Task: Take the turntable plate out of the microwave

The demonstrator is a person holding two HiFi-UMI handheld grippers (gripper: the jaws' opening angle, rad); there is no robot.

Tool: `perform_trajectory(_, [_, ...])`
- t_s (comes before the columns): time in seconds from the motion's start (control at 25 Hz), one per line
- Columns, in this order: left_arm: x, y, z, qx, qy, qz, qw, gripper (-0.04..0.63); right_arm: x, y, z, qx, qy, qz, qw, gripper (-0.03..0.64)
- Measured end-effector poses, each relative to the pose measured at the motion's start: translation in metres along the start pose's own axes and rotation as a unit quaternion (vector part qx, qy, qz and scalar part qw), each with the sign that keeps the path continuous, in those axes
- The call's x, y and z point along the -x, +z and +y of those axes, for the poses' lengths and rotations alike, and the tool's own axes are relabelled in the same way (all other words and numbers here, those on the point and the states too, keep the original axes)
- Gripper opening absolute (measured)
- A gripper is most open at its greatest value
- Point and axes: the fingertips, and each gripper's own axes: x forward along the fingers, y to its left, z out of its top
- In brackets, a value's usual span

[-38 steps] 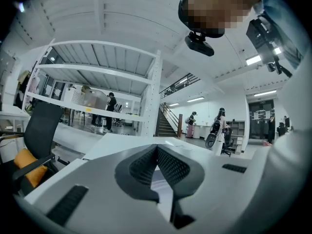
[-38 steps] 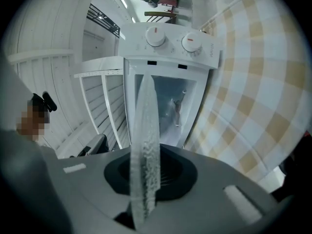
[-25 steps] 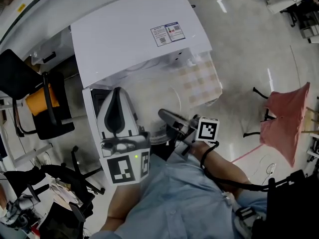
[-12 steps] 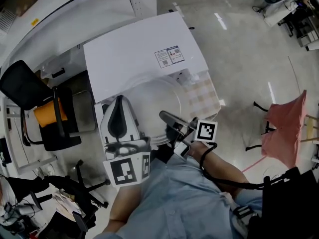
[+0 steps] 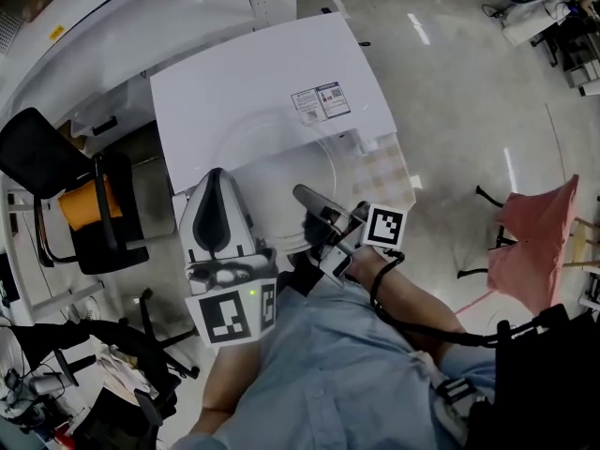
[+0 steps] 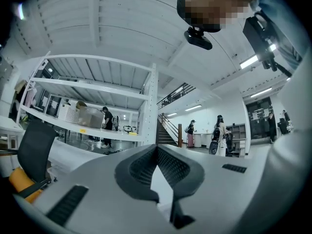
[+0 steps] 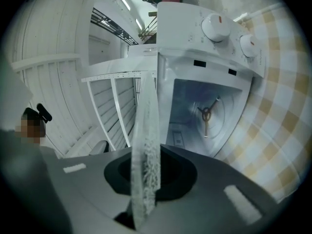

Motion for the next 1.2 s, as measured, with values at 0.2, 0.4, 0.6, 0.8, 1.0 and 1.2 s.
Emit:
perform_trajectory(0.2, [-0.01, 0.001, 0.006, -0.005, 0.008, 0.001, 1.0, 0.008, -0.012, 0.013, -0.001, -0.008, 0.001, -0.006, 1.0, 0.028])
perform_trajectory(0.4, [-0.02, -0.001, 0.013, -0.008, 0.018, 0.005, 0.9998, 0.008, -0.028, 0.027, -0.002, -0.013, -0.002, -0.012, 1.0, 0.028])
perform_trajectory(0.6, [-0.029, -0.002, 0.017, -0.01, 0.023, 0.009, 0.9996, 0.008, -0.041, 0.04, -0.002, -0.027, -0.023, -0.024, 0.999, 0.029])
perform_trajectory(0.8, [-0.027, -0.006, 0.022, -0.008, 0.029, 0.014, 0.9995, 0.008, -0.043, 0.04, 0.0, -0.031, -0.03, -0.03, 0.999, 0.031])
perform_trajectory(1.0, [-0.033, -0.013, 0.022, -0.005, 0.029, 0.02, 0.9994, 0.008, -0.046, 0.044, -0.001, -0.019, -0.038, -0.026, 0.999, 0.032])
perform_trajectory(1.2, [-0.033, -0.014, 0.021, -0.005, 0.025, 0.021, 0.9995, 0.008, -0.046, 0.043, 0.003, 0.009, -0.027, -0.02, 0.999, 0.049])
